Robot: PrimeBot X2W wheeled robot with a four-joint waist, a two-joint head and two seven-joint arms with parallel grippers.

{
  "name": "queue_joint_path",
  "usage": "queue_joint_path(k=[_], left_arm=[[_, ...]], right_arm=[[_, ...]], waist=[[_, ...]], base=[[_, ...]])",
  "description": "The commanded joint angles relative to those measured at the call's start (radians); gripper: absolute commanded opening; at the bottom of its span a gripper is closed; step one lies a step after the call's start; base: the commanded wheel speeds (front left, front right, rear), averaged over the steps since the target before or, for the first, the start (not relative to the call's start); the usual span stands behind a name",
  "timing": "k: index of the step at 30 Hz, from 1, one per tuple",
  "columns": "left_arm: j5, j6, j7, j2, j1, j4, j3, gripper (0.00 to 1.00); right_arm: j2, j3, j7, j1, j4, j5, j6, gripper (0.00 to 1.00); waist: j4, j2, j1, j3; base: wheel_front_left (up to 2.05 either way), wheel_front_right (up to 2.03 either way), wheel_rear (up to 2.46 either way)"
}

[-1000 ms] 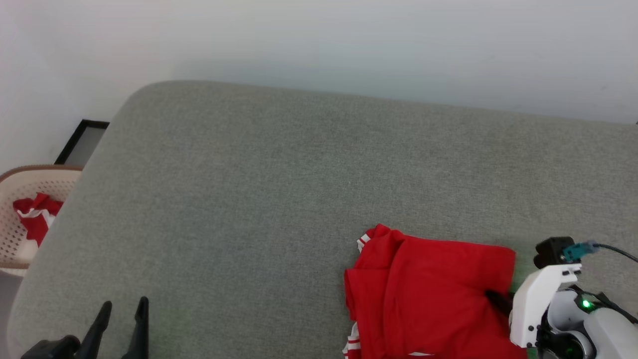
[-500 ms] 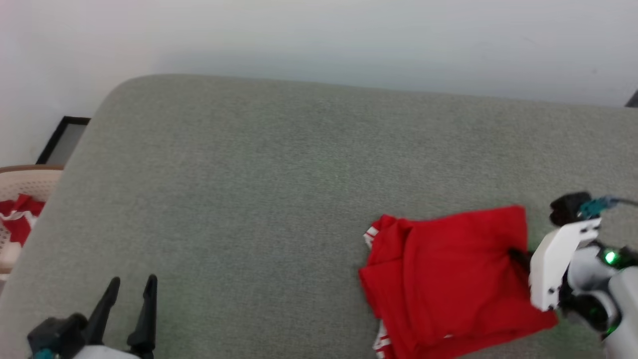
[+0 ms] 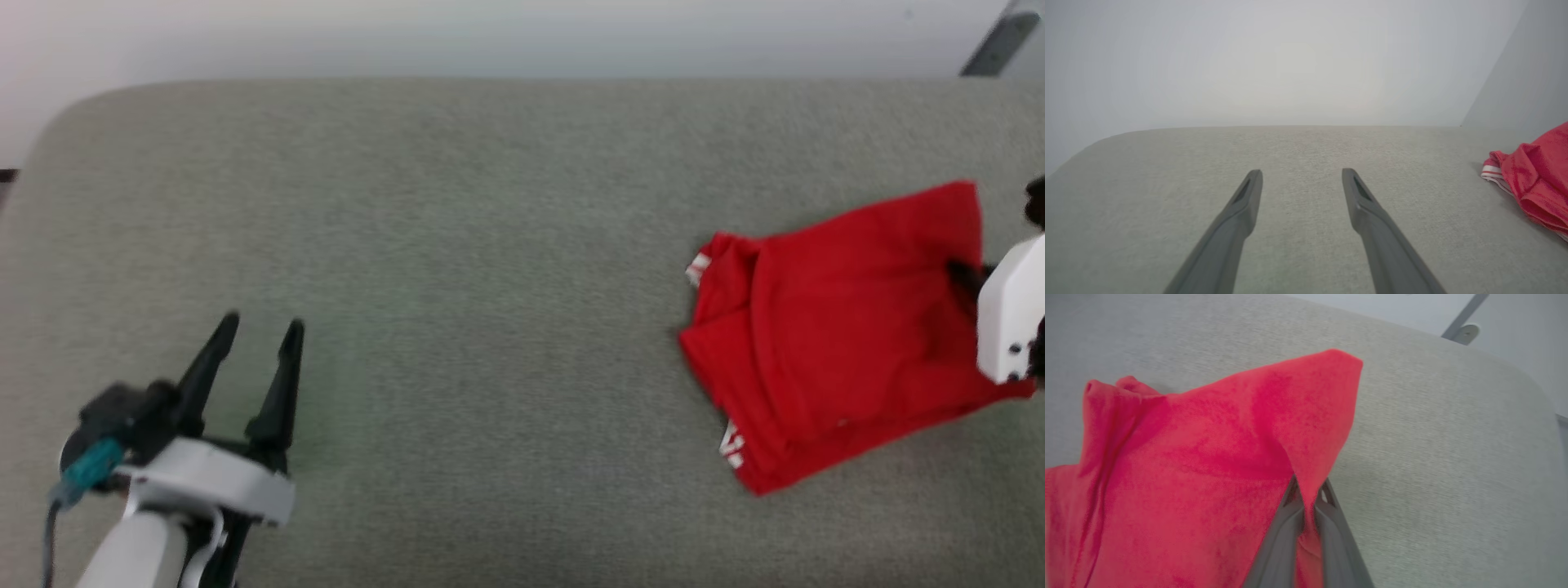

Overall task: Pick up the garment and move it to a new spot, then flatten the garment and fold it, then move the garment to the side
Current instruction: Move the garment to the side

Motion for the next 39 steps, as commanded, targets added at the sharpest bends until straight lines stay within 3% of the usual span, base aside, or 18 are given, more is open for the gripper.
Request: queue_joint_path(k=[1,14,28,33,39], left_arm=[[0.003,-0.005,0.002,0.005,-0.024,-0.002,-0.009,1.00],[-0.026,-0.006,0.006,0.064,-0.290,0.037,-0.211,1.00],[-0.068,-0.006,-0.014,0.117,-0.454,0.079,-0.341,1.00],[-0.081,-0.006,-0.018,0.125,-0.481,0.081,-0.367,1.00],[-0.092,-0.004,-0.020,0.138,-0.502,0.091,-0.390,1.00]], right_arm=[[-0.010,0.005,-0.007,-0.024,-0.002,-0.003,-0.002,0.00],[-0.131,0.100,-0.166,-0.216,0.076,-0.034,-0.002,0.00],[-0.272,0.216,-0.358,-0.397,0.273,-0.162,-0.002,0.00],[-0.269,0.208,-0.403,-0.435,0.371,-0.252,-0.002,0.00],[-0.214,0.187,-0.457,-0.462,0.481,-0.308,-0.002,0.00]], waist=[[-0.070,0.0000,0.0000,0.068],[-0.206,0.0000,0.0000,0.203],[-0.263,0.0000,0.0000,0.322],[-0.257,0.0000,0.0000,0.352],[-0.245,0.0000,0.0000,0.380]], base=[[0.00,0.00,0.00],[0.00,0.00,0.00],[0.00,0.00,0.00],[0.00,0.00,0.00],[0.00,0.00,0.00]])
